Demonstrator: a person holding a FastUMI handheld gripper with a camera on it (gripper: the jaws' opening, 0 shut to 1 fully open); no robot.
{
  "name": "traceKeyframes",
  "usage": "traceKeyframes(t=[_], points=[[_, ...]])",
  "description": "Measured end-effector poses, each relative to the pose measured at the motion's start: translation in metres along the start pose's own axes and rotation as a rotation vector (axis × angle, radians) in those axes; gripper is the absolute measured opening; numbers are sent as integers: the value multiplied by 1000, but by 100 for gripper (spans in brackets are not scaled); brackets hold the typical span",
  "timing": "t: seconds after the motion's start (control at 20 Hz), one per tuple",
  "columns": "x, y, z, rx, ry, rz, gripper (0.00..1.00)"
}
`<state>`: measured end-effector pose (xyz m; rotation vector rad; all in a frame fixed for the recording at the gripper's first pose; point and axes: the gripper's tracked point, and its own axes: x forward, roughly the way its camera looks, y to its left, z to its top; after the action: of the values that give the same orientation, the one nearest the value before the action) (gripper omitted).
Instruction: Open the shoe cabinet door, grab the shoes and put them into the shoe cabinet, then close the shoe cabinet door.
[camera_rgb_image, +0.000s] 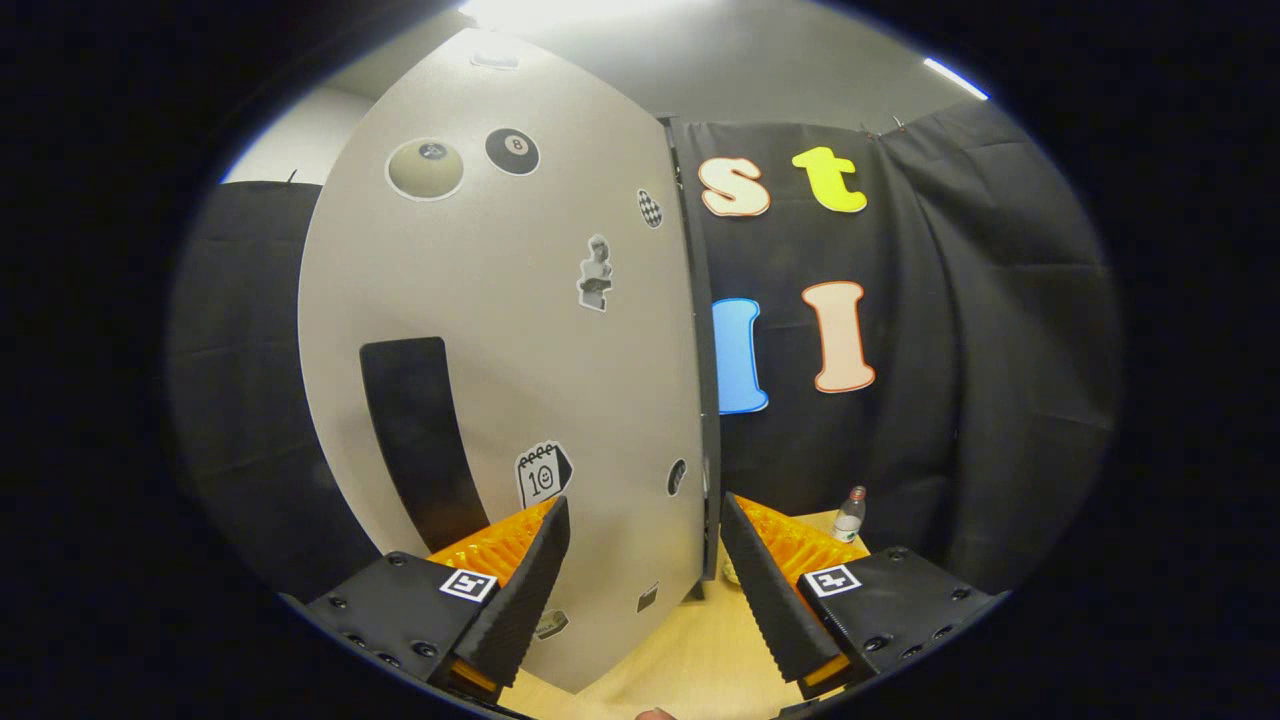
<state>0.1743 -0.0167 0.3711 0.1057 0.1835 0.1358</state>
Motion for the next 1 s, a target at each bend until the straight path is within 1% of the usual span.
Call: traceKeyframes(t=[0.4,0.5,0.6,0.7,0.8,1.0], points=[[64,95,2,11,21,155,96],[79,120,3,-10,23,192,96],[87,138,0,-38,28,212,97],[91,152,-7,-59,36,225,98],[91,151,-9,-79,34,230,98],[85,140,-7,-101,14,196,98]])
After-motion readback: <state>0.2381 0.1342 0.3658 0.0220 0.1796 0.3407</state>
